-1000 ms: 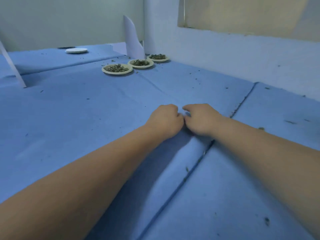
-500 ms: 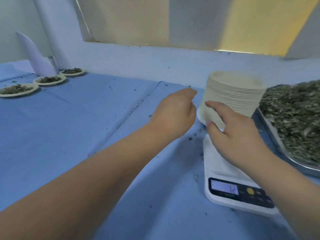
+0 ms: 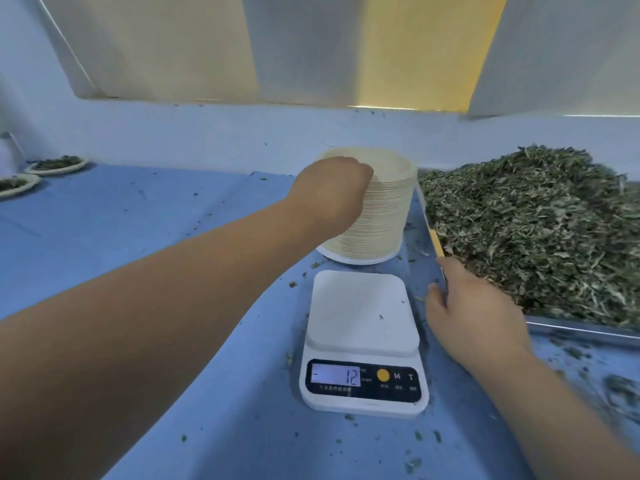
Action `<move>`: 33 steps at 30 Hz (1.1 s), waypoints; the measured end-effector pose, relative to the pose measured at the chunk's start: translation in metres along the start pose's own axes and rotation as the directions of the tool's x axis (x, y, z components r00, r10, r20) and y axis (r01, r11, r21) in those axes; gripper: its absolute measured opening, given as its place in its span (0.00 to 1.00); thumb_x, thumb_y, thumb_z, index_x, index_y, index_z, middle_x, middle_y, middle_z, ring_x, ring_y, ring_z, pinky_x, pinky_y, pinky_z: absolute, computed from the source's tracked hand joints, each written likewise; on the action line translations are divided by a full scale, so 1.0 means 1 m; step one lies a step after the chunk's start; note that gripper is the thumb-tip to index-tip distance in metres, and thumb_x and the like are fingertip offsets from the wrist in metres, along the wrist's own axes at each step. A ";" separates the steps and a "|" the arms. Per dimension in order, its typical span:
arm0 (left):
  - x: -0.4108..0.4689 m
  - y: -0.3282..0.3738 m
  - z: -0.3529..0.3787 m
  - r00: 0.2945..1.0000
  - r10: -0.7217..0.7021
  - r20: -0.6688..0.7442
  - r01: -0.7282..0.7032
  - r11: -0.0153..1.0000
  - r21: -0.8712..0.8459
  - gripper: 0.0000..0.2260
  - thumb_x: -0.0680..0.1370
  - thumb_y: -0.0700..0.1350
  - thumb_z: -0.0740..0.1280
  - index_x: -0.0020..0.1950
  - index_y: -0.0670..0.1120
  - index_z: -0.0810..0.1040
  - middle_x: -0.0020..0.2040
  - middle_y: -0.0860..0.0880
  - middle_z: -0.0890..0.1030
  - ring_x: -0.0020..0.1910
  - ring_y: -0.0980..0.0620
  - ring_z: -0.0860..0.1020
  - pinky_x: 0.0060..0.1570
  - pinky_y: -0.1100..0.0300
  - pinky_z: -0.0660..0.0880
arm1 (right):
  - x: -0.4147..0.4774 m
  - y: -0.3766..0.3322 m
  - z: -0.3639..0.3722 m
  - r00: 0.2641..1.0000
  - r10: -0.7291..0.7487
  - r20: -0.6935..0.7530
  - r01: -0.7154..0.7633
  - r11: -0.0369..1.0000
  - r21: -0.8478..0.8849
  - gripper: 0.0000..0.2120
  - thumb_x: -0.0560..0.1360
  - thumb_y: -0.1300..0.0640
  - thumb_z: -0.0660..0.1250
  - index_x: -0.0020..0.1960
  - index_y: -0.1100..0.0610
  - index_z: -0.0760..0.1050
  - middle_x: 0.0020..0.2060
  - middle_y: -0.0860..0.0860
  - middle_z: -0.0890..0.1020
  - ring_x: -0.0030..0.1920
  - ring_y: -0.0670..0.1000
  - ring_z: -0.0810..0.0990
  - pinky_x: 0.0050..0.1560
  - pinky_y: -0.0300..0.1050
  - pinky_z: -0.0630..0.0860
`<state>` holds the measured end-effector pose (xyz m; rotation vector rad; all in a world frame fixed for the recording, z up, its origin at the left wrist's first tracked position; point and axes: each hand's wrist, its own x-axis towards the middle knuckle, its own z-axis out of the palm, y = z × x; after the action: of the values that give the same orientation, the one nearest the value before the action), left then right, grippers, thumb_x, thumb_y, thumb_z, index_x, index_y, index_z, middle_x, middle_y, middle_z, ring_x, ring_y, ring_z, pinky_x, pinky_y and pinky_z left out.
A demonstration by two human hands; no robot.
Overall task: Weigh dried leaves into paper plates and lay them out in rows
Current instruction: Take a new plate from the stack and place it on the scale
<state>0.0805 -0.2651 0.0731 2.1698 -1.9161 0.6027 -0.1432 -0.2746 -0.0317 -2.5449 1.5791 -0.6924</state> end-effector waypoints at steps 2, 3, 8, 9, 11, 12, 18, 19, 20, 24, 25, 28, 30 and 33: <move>0.001 0.000 -0.007 0.999 0.048 0.027 -0.050 0.996 0.080 0.10 0.77 0.34 0.58 0.54 0.45 0.75 0.46 0.47 0.74 0.44 0.45 0.72 0.38 0.53 0.65 | -0.001 -0.003 0.005 1.000 0.002 -0.028 -0.004 0.997 -0.075 0.25 0.81 0.49 0.59 0.76 0.54 0.64 0.52 0.53 0.84 0.49 0.57 0.79 0.56 0.51 0.73; 0.001 0.000 -0.011 0.997 0.071 0.040 -0.076 0.990 0.115 0.09 0.76 0.34 0.58 0.51 0.45 0.73 0.42 0.48 0.72 0.42 0.45 0.71 0.35 0.54 0.63 | -0.001 -0.003 0.007 0.999 0.001 -0.043 -0.004 0.997 -0.079 0.25 0.81 0.49 0.59 0.77 0.54 0.63 0.49 0.52 0.85 0.44 0.56 0.77 0.54 0.50 0.73; 0.008 -0.002 -0.022 0.996 0.078 0.041 -0.083 0.984 0.155 0.08 0.74 0.33 0.58 0.48 0.43 0.74 0.36 0.47 0.69 0.32 0.48 0.67 0.29 0.57 0.57 | 0.000 -0.002 0.012 0.996 -0.023 -0.082 0.014 0.994 -0.112 0.26 0.80 0.47 0.58 0.76 0.54 0.63 0.50 0.51 0.85 0.40 0.54 0.77 0.42 0.45 0.63; 0.008 -0.003 -0.022 0.996 0.090 0.023 -0.093 0.982 0.165 0.11 0.74 0.34 0.58 0.52 0.43 0.75 0.37 0.47 0.71 0.32 0.48 0.68 0.29 0.57 0.57 | 0.000 -0.002 0.012 0.996 -0.028 -0.083 0.018 0.993 -0.116 0.26 0.80 0.46 0.58 0.76 0.53 0.64 0.55 0.51 0.84 0.44 0.55 0.80 0.43 0.46 0.64; 0.007 -0.005 -0.017 0.989 0.139 -0.042 -0.129 0.976 0.174 0.21 0.75 0.33 0.59 0.67 0.46 0.71 0.41 0.47 0.74 0.35 0.45 0.71 0.29 0.56 0.57 | -0.001 -0.005 0.013 0.996 -0.034 -0.079 0.024 0.993 -0.114 0.24 0.80 0.46 0.57 0.74 0.53 0.65 0.58 0.50 0.83 0.47 0.55 0.82 0.43 0.46 0.65; 0.006 -0.004 -0.013 0.984 0.162 -0.078 -0.147 0.975 0.168 0.27 0.76 0.33 0.60 0.74 0.47 0.65 0.42 0.47 0.74 0.37 0.44 0.72 0.29 0.55 0.58 | -0.002 -0.006 0.013 0.997 -0.034 -0.076 0.025 0.993 -0.114 0.24 0.80 0.45 0.57 0.73 0.52 0.66 0.58 0.50 0.83 0.46 0.54 0.81 0.42 0.45 0.63; 0.006 0.001 0.004 0.959 0.127 -0.255 -0.079 0.979 0.188 0.31 0.74 0.31 0.60 0.78 0.45 0.62 0.46 0.48 0.72 0.42 0.44 0.70 0.41 0.51 0.62 | 0.000 -0.007 0.012 0.998 -0.004 -0.066 -0.003 0.994 -0.111 0.23 0.80 0.42 0.56 0.72 0.49 0.64 0.47 0.48 0.82 0.34 0.53 0.69 0.36 0.46 0.61; 0.007 0.000 0.005 0.960 0.059 -0.274 -0.023 0.991 0.134 0.27 0.74 0.31 0.60 0.73 0.45 0.68 0.48 0.47 0.75 0.44 0.43 0.71 0.42 0.51 0.63 | 0.001 -0.007 0.012 0.998 -0.001 -0.067 -0.006 0.994 -0.109 0.23 0.80 0.42 0.56 0.72 0.49 0.64 0.45 0.48 0.82 0.33 0.53 0.69 0.36 0.46 0.61; 0.007 0.001 0.007 0.953 -0.019 -0.304 0.039 0.998 0.059 0.22 0.73 0.31 0.61 0.66 0.44 0.73 0.50 0.46 0.76 0.46 0.42 0.73 0.43 0.51 0.64 | 0.001 -0.007 0.011 0.998 0.001 -0.068 -0.008 0.995 -0.103 0.23 0.80 0.42 0.55 0.72 0.49 0.64 0.44 0.48 0.82 0.33 0.53 0.69 0.35 0.46 0.60; 0.002 0.000 0.011 0.854 -0.267 -0.446 0.109 0.931 -0.349 0.12 0.72 0.32 0.58 0.48 0.41 0.80 0.49 0.44 0.76 0.49 0.41 0.74 0.44 0.52 0.69 | -0.002 -0.008 0.010 0.997 -0.008 -0.071 0.004 0.999 -0.054 0.23 0.80 0.43 0.56 0.72 0.51 0.65 0.46 0.49 0.83 0.36 0.53 0.72 0.39 0.46 0.65; -0.003 -0.001 0.012 0.830 -0.308 -0.464 0.084 0.893 -0.443 0.12 0.72 0.31 0.59 0.47 0.40 0.80 0.49 0.45 0.77 0.50 0.43 0.75 0.45 0.54 0.70 | -0.002 -0.008 0.010 0.997 -0.019 -0.080 0.016 0.999 -0.039 0.24 0.80 0.43 0.56 0.73 0.52 0.65 0.49 0.50 0.84 0.40 0.54 0.75 0.44 0.47 0.68; -0.030 -0.001 0.021 0.772 -0.369 -0.518 -0.054 0.773 -0.632 0.12 0.72 0.30 0.63 0.47 0.42 0.84 0.57 0.49 0.78 0.57 0.50 0.76 0.53 0.60 0.72 | -0.002 -0.007 0.011 0.988 -0.012 -0.154 0.021 0.998 0.061 0.30 0.79 0.45 0.61 0.78 0.56 0.59 0.60 0.53 0.82 0.55 0.55 0.80 0.66 0.53 0.70; -0.057 0.003 0.031 0.760 -0.361 -0.540 -0.150 0.712 -0.686 0.13 0.71 0.29 0.68 0.49 0.42 0.86 0.59 0.49 0.77 0.59 0.51 0.77 0.57 0.59 0.74 | -0.003 -0.008 0.009 0.974 0.019 -0.224 0.037 0.969 0.244 0.38 0.78 0.47 0.64 0.81 0.56 0.50 0.57 0.52 0.83 0.52 0.55 0.81 0.70 0.59 0.70; -0.092 0.002 0.049 0.783 -0.442 -0.437 -0.185 0.505 -0.843 0.14 0.69 0.30 0.73 0.52 0.40 0.87 0.56 0.53 0.79 0.56 0.56 0.79 0.52 0.63 0.76 | -0.005 -0.008 0.006 0.975 0.053 -0.215 0.070 0.847 0.528 0.45 0.75 0.44 0.66 0.81 0.42 0.40 0.59 0.39 0.77 0.61 0.52 0.79 0.65 0.63 0.74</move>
<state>0.0797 -0.2013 -0.0091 1.2027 -1.2066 0.1659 -0.1362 -0.2676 -0.0371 -2.1139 1.1936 -1.2538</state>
